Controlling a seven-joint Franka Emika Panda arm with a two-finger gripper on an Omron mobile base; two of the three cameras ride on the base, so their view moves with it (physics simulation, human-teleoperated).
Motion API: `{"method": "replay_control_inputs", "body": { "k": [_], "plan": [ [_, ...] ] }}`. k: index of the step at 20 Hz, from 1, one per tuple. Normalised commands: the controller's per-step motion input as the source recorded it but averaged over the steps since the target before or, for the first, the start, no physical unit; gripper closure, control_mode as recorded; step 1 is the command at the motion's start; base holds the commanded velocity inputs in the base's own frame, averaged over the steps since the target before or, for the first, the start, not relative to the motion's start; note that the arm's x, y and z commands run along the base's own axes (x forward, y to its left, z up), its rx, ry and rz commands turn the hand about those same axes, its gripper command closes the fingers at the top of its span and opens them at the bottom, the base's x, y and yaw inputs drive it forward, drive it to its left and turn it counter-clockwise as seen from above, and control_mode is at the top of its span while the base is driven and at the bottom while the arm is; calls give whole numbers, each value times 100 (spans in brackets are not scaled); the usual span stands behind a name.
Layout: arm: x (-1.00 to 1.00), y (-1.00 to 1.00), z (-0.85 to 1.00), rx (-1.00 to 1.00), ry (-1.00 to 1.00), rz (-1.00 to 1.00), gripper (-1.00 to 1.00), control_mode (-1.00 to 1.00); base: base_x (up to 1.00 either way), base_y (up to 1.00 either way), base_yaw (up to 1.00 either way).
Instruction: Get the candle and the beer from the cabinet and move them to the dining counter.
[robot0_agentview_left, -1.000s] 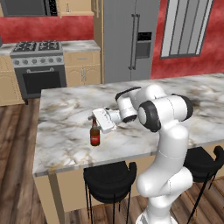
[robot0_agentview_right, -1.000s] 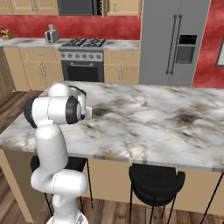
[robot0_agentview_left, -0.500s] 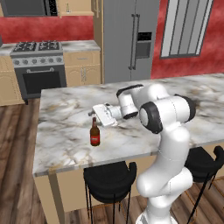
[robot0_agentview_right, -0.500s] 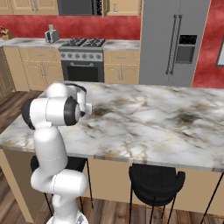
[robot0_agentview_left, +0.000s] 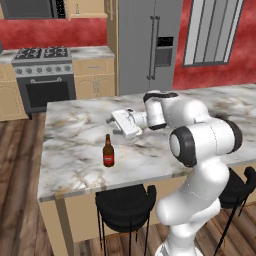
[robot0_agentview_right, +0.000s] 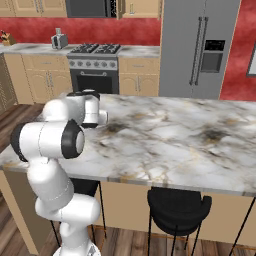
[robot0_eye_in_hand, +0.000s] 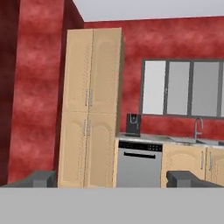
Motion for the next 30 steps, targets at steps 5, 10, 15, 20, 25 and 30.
{"method": "replay_control_inputs", "body": {
  "k": [5,10,15,20,25,30],
  "plan": [
    [-85,-30,55,-2,1,-11,-100,-100,0,0,0],
    [-89,-38,50,0,4,-22,-100,-100,0,0,0],
    [-57,-18,69,-2,16,-34,-100,-100,0,0,0],
    [-41,-18,67,-3,21,-36,-100,-100,0,0,0],
    [-7,-19,59,-8,29,-34,-100,-100,0,0,0],
    [-5,-9,56,-7,36,-30,-100,-100,0,0,0]
  ]
}}
